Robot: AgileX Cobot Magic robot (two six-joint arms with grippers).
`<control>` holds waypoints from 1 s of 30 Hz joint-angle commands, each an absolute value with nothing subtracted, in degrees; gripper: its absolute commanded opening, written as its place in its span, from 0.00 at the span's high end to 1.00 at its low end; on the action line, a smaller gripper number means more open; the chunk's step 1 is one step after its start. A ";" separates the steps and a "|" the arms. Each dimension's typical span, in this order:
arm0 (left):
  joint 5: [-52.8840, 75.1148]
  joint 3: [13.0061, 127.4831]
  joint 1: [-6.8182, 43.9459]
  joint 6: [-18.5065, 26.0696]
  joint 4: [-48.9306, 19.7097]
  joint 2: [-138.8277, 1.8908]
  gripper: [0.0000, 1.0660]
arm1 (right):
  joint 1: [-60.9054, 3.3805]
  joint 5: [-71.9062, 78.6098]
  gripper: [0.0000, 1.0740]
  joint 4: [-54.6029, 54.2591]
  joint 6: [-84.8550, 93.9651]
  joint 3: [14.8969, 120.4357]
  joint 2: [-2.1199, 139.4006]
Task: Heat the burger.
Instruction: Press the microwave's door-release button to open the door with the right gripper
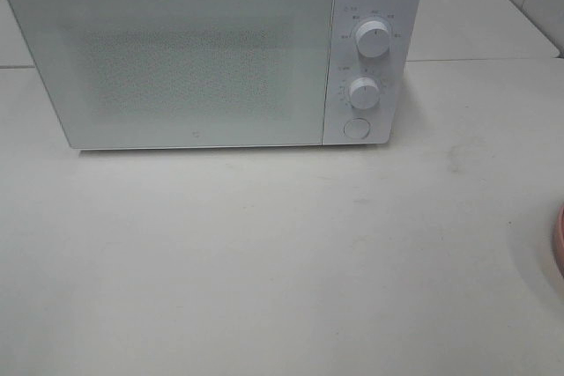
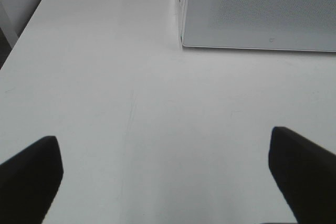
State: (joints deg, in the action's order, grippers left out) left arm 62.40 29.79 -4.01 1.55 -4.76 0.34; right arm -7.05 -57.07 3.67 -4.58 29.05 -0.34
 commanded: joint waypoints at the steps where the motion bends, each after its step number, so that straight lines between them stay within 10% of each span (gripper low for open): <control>1: 61.48 29.56 -3.95 1.55 -5.16 1.66 0.06 | -6.88 -56.95 0.30 3.44 -4.47 28.88 -1.95; 30: 61.48 29.56 -3.95 1.55 -5.16 1.66 0.06 | -6.88 -46.64 0.30 3.61 -7.10 31.34 7.85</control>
